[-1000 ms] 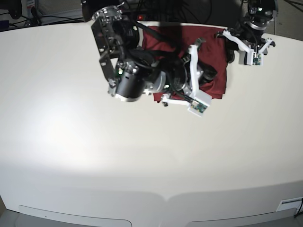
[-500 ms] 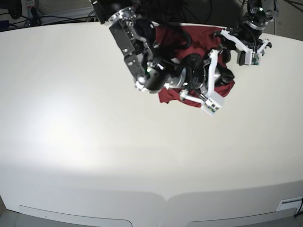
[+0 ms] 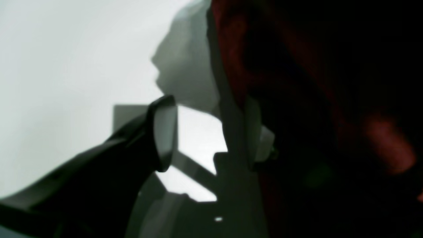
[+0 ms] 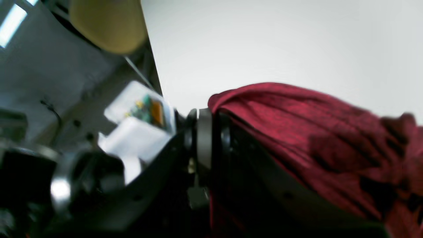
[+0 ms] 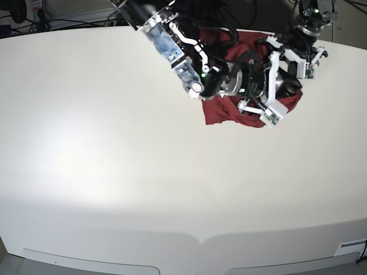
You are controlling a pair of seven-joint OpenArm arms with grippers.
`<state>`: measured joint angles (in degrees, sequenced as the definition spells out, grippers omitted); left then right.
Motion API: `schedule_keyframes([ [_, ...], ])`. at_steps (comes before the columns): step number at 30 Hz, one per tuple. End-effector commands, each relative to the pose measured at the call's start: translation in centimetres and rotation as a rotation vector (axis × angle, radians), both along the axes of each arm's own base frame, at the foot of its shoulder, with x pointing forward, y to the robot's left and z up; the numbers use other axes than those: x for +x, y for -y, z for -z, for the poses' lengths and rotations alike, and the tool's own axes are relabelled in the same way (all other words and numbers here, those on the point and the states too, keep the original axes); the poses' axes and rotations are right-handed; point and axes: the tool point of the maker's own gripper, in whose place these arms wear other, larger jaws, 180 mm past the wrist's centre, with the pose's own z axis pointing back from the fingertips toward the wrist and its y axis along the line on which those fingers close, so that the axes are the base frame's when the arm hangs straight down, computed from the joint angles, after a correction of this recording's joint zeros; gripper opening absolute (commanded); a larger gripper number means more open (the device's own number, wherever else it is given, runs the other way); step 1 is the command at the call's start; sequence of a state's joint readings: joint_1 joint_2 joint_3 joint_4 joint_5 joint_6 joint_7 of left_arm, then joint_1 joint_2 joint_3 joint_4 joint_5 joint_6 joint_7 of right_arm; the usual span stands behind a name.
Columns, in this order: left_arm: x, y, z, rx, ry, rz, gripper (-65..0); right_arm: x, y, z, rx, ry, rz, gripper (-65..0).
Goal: Fold the T-shirt properly
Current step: 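Fold the grasped edge with the right gripper over toward the left gripper, then press and adjust the folded bundle with the left gripper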
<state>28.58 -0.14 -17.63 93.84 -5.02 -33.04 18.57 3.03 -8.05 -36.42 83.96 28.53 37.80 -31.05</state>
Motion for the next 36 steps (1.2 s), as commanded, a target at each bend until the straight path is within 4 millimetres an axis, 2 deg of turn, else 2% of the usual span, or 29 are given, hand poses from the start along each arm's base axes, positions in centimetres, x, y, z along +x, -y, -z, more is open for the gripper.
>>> schedule_keyframes([
  [1,-1.0,0.1,0.7,0.012,-0.051,0.019,-33.7,0.4,-0.8,-3.1,0.117,0.025,-0.008,-49.1],
  [3,-1.0,0.1,0.7,0.012,-0.050,0.020,-33.7,0.4,-0.9,-4.4,0.194,-0.011,-0.004,-38.2],
  [4,-1.0,0.1,0.6,0.013,-0.048,0.020,-33.7,0.4,-0.9,-5.0,0.223,-0.028,-0.005,-35.7],
  [7,-0.8,0.0,0.3,0.018,-0.038,0.022,-33.7,0.5,-0.9,-5.7,0.242,-0.050,-0.028,-35.0],
  [12,-0.3,-1.7,-0.6,0.075,-0.016,0.053,-33.7,1.3,-0.7,-5.8,0.181,-0.006,-0.060,-35.0],
  [17,0.7,-3.5,-1.8,0.107,0.016,0.033,-33.7,3.8,1.7,-5.0,0.001,0.060,-0.069,-35.1],
  [22,2.5,-3.8,-5.2,0.072,0.115,0.039,-33.7,8.7,7.3,-2.9,-0.249,0.075,0.026,-35.1],
  [24,3.3,-3.3,-7.1,0.066,0.169,0.048,-33.7,10.7,9.1,-3.1,-0.253,0.066,0.098,-35.1],
  [27,4.4,-2.5,-9.9,0.059,0.250,0.064,-33.7,13.0,13.4,-2.2,-0.279,0.044,0.211,-35.1],
  [31,5.0,-1.3,-12.6,-0.003,0.317,0.072,-33.7,14.5,19.9,0.1,-0.365,0.009,0.330,-35.1],
  [36,4.8,-0.3,-12.3,-0.020,0.302,0.100,-33.7,14.6,27.2,2.5,-0.471,-0.033,0.442,-35.1],
])
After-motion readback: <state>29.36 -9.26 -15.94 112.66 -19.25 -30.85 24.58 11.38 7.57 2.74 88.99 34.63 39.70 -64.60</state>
